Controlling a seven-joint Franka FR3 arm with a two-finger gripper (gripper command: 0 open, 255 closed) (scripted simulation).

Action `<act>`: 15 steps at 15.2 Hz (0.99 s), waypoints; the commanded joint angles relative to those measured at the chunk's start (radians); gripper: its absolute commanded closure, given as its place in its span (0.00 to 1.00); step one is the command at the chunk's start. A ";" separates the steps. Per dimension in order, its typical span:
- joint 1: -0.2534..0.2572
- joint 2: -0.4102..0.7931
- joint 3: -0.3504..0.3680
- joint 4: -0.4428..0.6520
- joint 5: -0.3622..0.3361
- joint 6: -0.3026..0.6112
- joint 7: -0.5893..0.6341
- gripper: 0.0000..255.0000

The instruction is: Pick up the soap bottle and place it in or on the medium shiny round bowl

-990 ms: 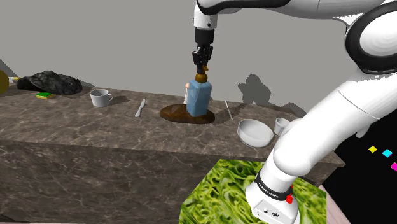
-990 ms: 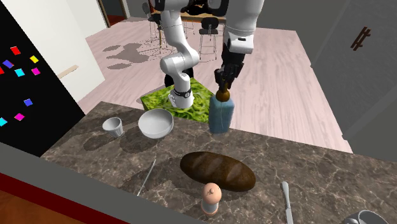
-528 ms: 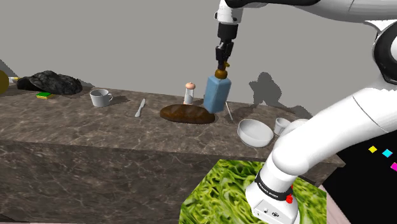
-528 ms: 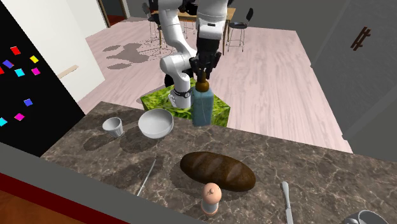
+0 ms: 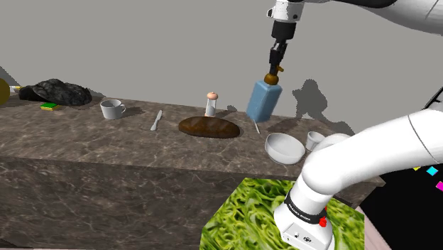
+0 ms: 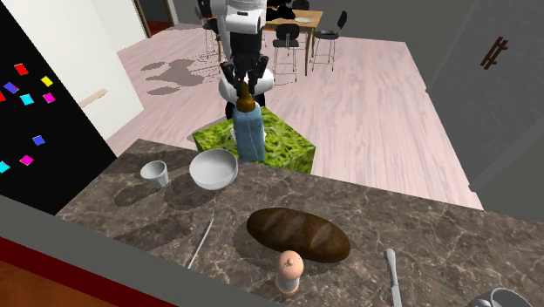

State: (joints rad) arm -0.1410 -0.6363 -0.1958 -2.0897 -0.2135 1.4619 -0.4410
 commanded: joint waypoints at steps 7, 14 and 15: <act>-0.053 -0.113 -0.108 0.032 -0.095 -0.111 -0.169 1.00; -0.081 -0.158 -0.192 0.079 -0.169 -0.169 -0.295 1.00; -0.083 -0.166 -0.193 0.060 -0.172 -0.158 -0.292 1.00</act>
State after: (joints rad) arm -0.2214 -0.7939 -0.3849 -2.0173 -0.3804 1.2979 -0.7296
